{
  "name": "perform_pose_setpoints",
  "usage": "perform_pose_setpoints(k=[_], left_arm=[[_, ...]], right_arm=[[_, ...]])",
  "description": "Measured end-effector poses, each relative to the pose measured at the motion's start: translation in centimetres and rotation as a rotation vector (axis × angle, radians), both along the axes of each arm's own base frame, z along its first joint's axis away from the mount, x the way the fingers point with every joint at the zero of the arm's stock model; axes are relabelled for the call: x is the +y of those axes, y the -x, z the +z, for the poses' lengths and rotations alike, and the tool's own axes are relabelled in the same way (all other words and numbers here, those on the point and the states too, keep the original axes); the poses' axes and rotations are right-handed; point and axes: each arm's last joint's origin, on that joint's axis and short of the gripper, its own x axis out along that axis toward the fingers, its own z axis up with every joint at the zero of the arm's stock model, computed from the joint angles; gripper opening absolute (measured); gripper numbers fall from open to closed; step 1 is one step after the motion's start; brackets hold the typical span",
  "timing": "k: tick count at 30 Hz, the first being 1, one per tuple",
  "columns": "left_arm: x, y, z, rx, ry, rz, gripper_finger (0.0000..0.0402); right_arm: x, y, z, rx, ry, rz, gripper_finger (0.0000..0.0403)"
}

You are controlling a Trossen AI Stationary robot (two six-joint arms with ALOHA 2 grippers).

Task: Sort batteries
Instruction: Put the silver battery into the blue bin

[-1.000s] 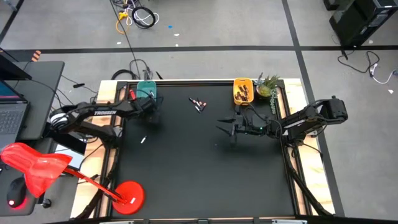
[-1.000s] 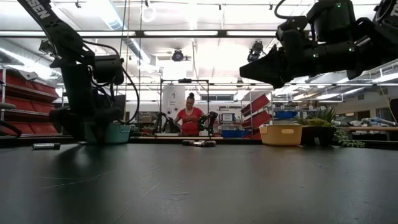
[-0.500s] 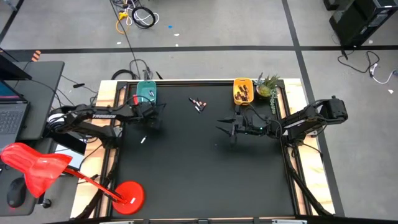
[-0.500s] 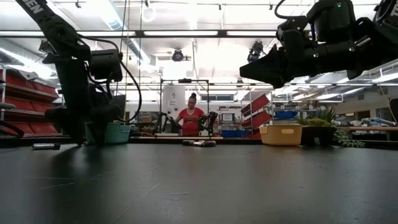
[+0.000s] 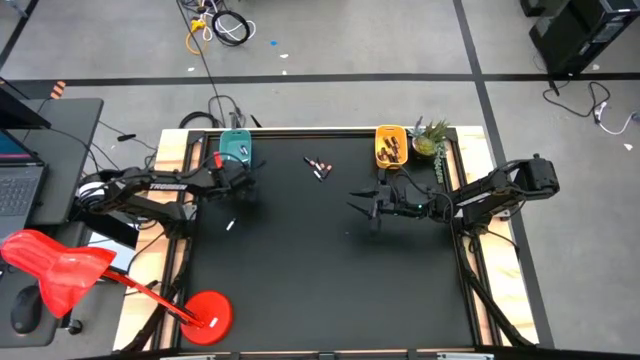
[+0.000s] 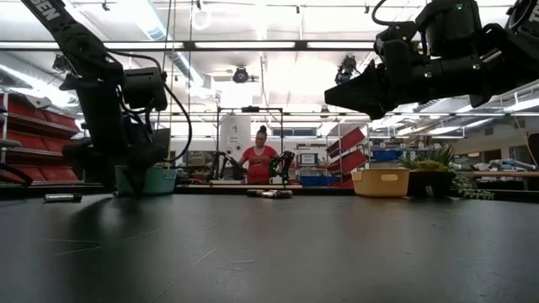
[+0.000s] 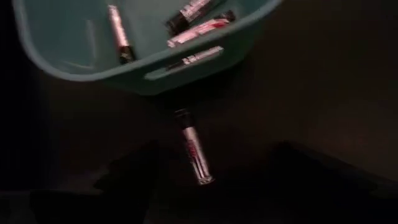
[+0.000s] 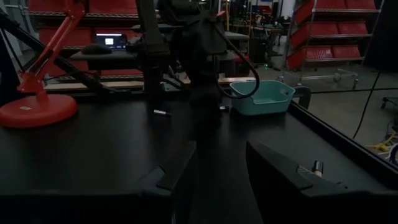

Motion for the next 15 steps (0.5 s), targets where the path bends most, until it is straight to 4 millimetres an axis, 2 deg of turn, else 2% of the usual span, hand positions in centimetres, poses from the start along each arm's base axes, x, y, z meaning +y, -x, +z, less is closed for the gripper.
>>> perform_pose_setpoints(k=[8, 15], left_arm=[[0.4, 0.1, 0.1, -0.012, 0.025, -0.008, 0.0339], [1.5, 0.5, -0.4, -0.122, 0.097, 0.012, 0.0339]], right_arm=[[0.0, 0.0, 0.0, 0.000, -0.001, 0.000, 0.0149], [0.0, 0.0, 0.0, -0.001, -0.001, 0.001, 0.0149]])
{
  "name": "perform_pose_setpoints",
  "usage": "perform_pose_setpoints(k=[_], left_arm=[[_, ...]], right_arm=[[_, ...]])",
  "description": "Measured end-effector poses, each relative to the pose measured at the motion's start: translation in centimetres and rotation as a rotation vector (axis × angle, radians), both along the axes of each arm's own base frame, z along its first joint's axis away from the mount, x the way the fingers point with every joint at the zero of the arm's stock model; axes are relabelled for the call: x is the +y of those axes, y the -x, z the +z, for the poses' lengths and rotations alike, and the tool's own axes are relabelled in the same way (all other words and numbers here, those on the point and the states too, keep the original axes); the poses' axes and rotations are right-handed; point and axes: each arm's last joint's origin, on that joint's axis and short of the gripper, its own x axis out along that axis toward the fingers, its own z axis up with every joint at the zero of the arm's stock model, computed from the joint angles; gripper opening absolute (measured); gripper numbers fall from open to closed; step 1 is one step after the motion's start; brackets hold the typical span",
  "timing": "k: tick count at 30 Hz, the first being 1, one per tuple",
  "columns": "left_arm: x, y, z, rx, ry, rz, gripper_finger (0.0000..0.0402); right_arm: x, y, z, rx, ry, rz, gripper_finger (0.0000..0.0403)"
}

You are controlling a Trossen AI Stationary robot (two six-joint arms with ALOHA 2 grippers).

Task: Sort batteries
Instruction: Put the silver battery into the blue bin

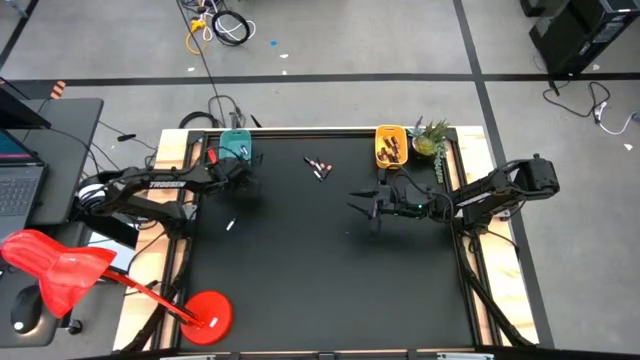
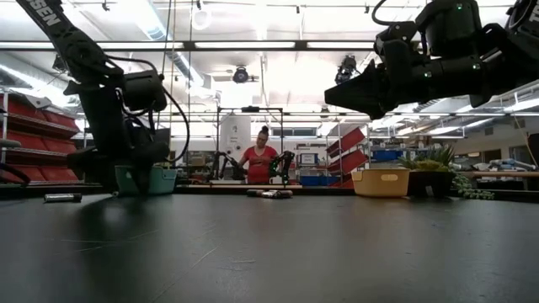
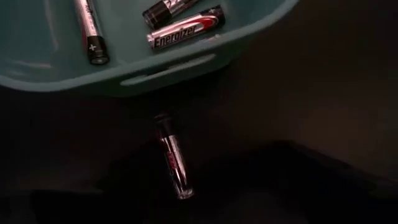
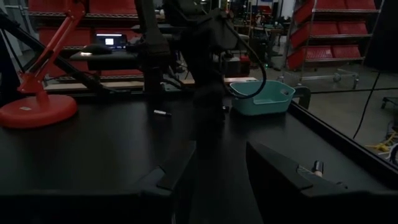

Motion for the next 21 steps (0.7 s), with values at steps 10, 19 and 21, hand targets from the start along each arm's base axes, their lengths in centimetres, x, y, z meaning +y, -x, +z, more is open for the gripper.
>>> perform_pose_setpoints(k=[10, 19, 21], left_arm=[[0.25, 0.51, -0.29, 0.000, 0.039, 0.018, 0.0236], [0.10, 0.63, -0.41, 0.006, 0.071, 0.014, 0.0070], [0.08, 0.61, -0.40, 0.004, 0.075, 0.011, 0.0041]], right_arm=[[0.37, -0.04, 0.24, -0.022, 0.011, 0.016, 0.0149], [0.37, -0.04, 0.23, -0.022, 0.011, 0.016, 0.0149], [0.37, -0.04, 0.24, -0.022, 0.011, 0.016, 0.0149]])
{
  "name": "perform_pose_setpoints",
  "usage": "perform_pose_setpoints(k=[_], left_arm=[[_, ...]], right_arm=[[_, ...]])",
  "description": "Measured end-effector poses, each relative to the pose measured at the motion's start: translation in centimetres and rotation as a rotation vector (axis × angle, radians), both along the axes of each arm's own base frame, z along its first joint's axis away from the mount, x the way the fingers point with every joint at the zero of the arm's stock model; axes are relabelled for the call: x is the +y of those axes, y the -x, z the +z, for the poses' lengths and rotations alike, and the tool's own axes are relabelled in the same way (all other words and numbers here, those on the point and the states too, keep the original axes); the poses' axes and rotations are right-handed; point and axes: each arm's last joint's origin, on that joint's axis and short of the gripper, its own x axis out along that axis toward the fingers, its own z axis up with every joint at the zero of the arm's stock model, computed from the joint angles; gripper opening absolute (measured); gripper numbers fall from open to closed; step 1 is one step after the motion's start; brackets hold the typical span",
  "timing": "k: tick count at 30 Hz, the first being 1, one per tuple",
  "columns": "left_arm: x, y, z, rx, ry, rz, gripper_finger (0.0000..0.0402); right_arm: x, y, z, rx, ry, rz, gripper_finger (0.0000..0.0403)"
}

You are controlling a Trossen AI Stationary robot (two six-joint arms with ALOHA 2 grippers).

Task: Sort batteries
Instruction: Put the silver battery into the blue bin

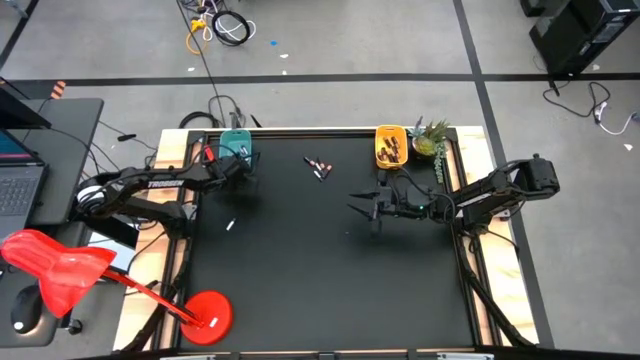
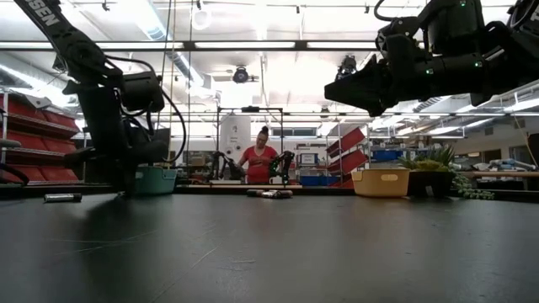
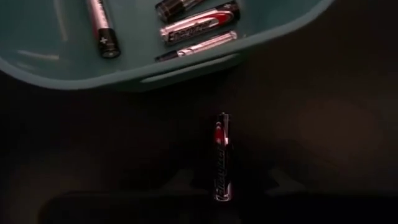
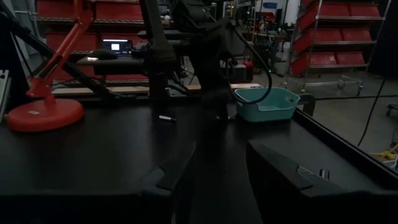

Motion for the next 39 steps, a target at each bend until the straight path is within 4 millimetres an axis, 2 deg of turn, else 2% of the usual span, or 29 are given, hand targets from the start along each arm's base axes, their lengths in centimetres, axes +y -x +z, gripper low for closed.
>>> perform_pose_setpoints(k=[2, 14, 21, 25, 39], left_arm=[[0.0, 0.0, 0.0, -0.002, 0.006, -0.016, 0.0020], [-0.6, -0.3, 0.0, 0.014, 0.040, -0.143, 0.0018], [-0.4, -1.3, 1.7, -0.003, 0.039, -0.227, 0.0017], [0.0, -2.1, 3.0, -0.032, 0.006, -0.265, 0.0002], [-0.2, -2.8, 3.5, -0.047, -0.037, -0.300, 0.0008]], right_arm=[[0.0, 0.0, 0.0, 0.000, 0.000, 0.000, 0.0149], [0.0, 0.0, 0.0, 0.001, 0.000, 0.000, 0.0149], [0.0, 0.0, -0.2, 0.016, 0.000, -0.011, 0.0149], [-0.1, 0.0, -0.2, 0.019, 0.001, -0.022, 0.0149], [-0.1, 0.0, -0.2, 0.019, 0.001, -0.023, 0.0149]])
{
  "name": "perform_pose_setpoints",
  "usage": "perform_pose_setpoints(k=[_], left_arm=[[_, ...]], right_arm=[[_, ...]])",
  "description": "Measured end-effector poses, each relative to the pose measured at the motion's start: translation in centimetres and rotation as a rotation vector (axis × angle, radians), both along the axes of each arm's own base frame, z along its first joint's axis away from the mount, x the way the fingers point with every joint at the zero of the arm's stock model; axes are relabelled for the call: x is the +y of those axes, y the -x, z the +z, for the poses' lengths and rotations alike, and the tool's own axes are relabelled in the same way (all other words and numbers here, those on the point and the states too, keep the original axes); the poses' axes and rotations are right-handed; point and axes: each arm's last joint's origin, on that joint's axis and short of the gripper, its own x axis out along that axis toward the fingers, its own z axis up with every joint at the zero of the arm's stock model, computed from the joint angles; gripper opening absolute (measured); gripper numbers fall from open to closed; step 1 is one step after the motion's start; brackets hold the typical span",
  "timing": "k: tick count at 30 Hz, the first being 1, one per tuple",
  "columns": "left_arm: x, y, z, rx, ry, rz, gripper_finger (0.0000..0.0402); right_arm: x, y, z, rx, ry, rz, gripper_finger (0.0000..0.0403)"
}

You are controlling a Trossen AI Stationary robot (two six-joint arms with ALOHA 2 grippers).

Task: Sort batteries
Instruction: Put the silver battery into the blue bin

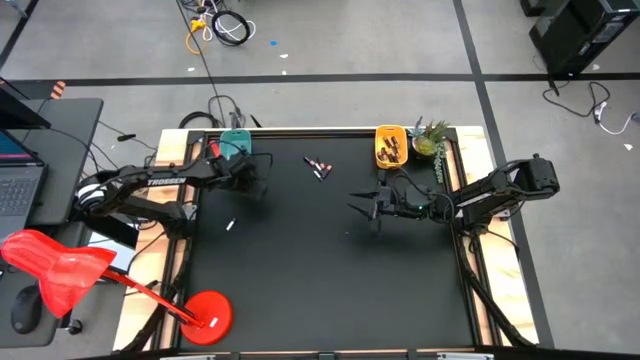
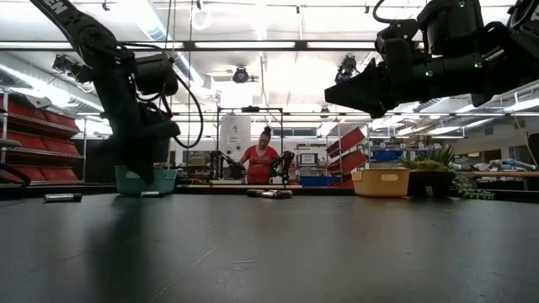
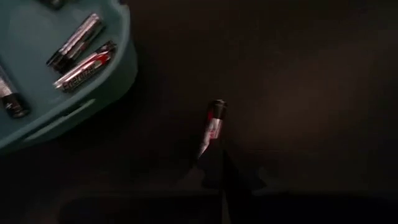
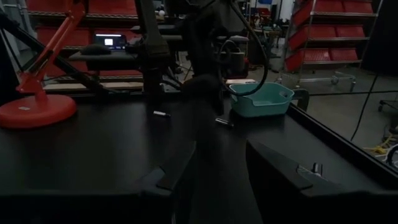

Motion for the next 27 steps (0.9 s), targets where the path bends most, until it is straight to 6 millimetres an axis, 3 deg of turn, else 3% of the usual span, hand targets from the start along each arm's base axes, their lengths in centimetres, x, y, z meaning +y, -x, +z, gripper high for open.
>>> perform_pose_setpoints(k=[8, 17, 27], left_arm=[[-1.6, -1.2, 0.2, -0.006, -0.035, -0.154, 0.0078], [-1.5, -1.1, 0.3, 0.032, -0.097, -0.128, 0.0186], [-1.0, -0.3, -1.1, 0.063, -0.122, -0.057, 0.0202]], right_arm=[[0.0, 0.0, 0.0, -0.001, 0.000, 0.000, 0.0149], [0.1, 0.0, 0.1, -0.009, 0.000, 0.003, 0.0149], [0.1, 0.0, 0.1, -0.010, 0.000, 0.003, 0.0149]])
